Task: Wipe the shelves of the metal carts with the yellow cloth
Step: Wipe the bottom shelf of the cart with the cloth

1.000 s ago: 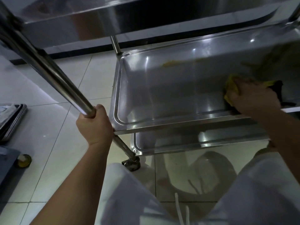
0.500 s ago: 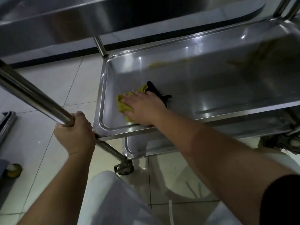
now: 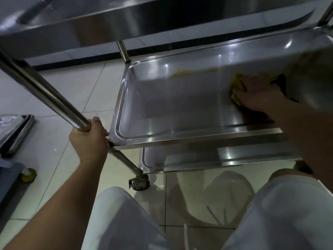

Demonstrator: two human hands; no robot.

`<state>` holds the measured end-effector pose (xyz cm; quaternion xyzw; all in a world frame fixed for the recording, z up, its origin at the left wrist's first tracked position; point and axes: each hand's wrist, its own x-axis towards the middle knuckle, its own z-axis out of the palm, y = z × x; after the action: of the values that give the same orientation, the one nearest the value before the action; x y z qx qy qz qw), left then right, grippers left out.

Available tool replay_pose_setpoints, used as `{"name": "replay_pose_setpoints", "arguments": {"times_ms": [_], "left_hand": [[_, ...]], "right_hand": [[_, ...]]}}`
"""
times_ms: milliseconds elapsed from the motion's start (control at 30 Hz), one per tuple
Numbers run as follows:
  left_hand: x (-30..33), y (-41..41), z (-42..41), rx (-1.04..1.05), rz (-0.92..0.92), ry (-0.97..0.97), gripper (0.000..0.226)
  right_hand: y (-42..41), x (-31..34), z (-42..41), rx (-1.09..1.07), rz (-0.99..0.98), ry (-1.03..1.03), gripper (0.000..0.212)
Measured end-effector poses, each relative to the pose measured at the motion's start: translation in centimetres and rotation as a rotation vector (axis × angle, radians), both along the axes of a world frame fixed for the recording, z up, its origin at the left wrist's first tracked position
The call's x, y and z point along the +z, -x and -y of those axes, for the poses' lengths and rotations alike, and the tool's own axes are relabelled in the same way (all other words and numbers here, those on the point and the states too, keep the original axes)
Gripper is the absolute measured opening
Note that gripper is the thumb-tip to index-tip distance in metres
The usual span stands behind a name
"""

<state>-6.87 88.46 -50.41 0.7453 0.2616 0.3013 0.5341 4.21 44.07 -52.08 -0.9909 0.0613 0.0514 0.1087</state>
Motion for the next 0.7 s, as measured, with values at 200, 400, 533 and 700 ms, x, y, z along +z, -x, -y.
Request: {"name": "replay_pose_setpoints", "arguments": {"times_ms": [200,400,533,700], "left_hand": [[0.0,0.9,0.3,0.004,-0.111,-0.028,0.03],[-5.1,6.3,1.2,0.012,-0.55,-0.339,0.048],[-5.7,9.9,7.9,-0.204,-0.449,-0.28,0.013],[-3.4,7.0,15.3,-0.686,-0.237,-0.592,0.016]], "right_hand": [[7.2,-0.6,-1.7,0.188,0.135,0.08,0.073],[7.4,-1.2,-1.0,0.249,0.161,0.116,0.063],[7.4,-1.6,-0.9,0.248,0.174,0.1,0.061],[7.6,-1.3,-1.0,0.233,0.18,0.094,0.059]]}}
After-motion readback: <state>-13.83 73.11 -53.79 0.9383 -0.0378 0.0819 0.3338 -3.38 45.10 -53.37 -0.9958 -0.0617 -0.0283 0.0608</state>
